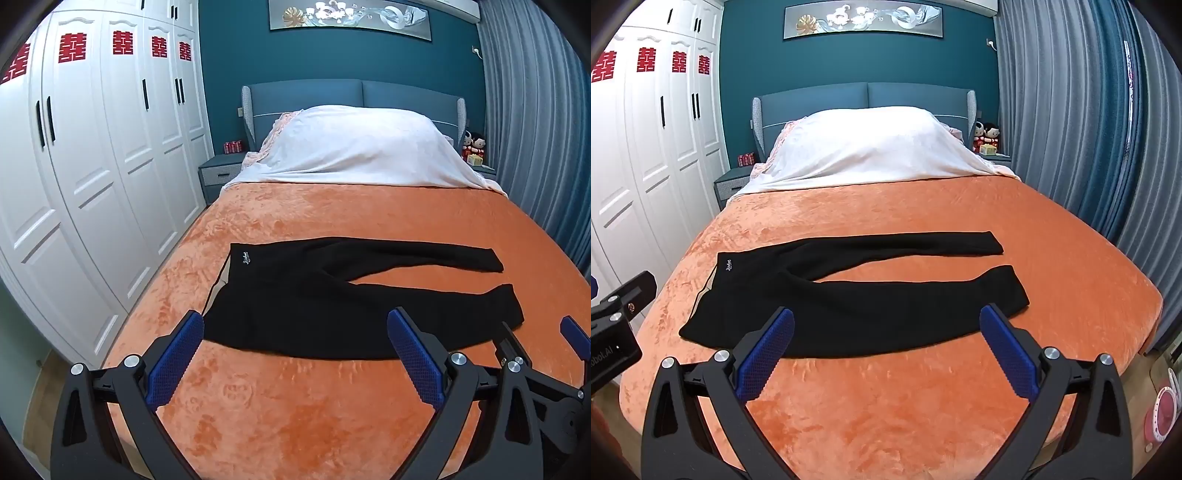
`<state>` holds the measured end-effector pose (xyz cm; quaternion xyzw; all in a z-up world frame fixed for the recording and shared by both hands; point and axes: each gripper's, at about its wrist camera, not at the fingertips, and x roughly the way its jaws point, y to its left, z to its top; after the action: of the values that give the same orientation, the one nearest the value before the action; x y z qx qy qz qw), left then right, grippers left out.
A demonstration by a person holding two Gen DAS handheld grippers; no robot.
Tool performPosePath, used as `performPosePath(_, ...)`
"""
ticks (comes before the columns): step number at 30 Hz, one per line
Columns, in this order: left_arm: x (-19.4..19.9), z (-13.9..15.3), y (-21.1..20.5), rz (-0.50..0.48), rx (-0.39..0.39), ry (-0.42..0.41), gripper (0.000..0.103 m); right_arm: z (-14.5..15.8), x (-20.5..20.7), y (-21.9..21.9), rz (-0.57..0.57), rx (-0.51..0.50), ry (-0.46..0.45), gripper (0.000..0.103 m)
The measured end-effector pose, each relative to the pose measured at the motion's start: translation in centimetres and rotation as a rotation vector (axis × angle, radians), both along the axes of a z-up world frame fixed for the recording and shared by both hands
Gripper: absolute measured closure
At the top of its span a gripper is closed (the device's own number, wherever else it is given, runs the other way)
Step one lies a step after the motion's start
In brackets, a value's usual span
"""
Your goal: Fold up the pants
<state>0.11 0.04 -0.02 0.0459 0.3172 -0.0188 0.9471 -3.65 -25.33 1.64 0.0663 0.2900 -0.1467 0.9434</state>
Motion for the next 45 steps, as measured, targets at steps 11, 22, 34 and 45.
performPosePath(11, 0.0, 0.2, 0.2, -0.001, -0.003, -0.015, 0.005, 0.2, -0.1, 0.2, 0.005, 0.001, -0.01, 0.005)
performPosePath(22, 0.0, 0.0, 0.5, 0.003, -0.003, -0.018, 0.005, 0.4, 0.2, 0.3, 0.003, -0.001, -0.008, 0.005)
performPosePath(34, 0.1, 0.0, 0.2, -0.013, -0.003, -0.016, 0.005, 1.1, -0.1, 0.0, 0.006, 0.015, -0.018, 0.005)
performPosePath(45, 0.2, -0.4, -0.4, -0.012, 0.009, -0.012, 0.005, 1.0, 0.3, -0.1, 0.004, 0.02, -0.007, 0.005)
